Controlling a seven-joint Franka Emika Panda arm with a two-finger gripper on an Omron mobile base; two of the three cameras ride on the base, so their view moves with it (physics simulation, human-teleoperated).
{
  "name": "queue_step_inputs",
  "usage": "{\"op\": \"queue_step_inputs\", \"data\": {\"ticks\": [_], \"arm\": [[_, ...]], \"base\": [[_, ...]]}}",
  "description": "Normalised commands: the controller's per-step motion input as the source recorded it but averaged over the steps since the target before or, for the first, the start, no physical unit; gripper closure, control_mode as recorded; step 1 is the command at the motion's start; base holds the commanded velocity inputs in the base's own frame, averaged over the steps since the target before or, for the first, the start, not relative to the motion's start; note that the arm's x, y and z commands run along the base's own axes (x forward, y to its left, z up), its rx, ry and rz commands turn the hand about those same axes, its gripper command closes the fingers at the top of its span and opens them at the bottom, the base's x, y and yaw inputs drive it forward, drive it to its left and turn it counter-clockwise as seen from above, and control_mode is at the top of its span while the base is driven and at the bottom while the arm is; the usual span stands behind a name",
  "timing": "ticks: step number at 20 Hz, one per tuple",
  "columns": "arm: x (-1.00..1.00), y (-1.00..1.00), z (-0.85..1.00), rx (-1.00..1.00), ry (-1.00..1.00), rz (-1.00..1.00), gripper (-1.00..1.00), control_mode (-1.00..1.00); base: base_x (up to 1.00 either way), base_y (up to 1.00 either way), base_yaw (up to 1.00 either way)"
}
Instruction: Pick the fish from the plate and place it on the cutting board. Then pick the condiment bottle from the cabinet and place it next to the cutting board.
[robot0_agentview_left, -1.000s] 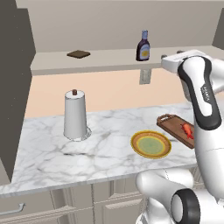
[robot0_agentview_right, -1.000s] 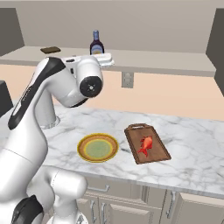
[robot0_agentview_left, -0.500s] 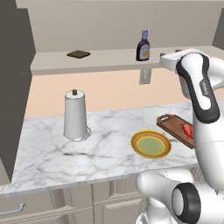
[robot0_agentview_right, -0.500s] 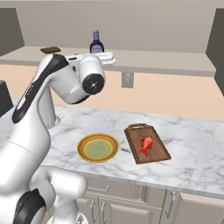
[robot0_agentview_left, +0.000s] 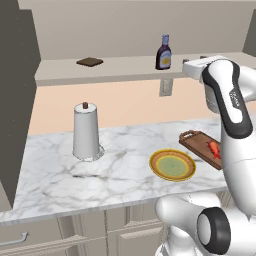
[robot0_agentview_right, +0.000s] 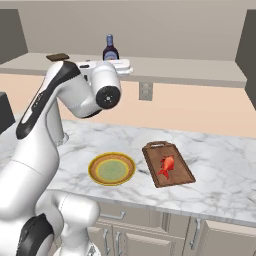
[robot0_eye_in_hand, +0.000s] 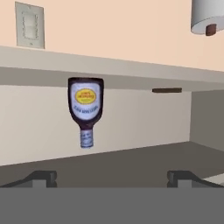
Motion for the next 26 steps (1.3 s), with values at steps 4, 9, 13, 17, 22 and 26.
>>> {"op": "queue_step_inputs", "data": {"ticks": [4,9,13,17,22,26], "arm": [[0.04,0.0,0.0,0.04,-0.04,0.0,-1.0,-1.0],[0.02,0.0,0.0,0.02,-0.04,0.0,-1.0,-1.0],[0.06,0.0,0.0,0.0,-0.03,0.0,-1.0,-1.0],[0.09,0.0,0.0,0.0,-0.01,0.0,-1.0,-1.0],[0.09,0.0,0.0,0.0,0.0,0.0,-1.0,-1.0],[0.08,0.0,0.0,0.0,0.0,0.0,-1.0,-1.0]], "base": [[0.0,0.0,0.0],[0.0,0.0,0.0],[0.0,0.0,0.0],[0.0,0.0,0.0],[0.0,0.0,0.0],[0.0,0.0,0.0]]}}
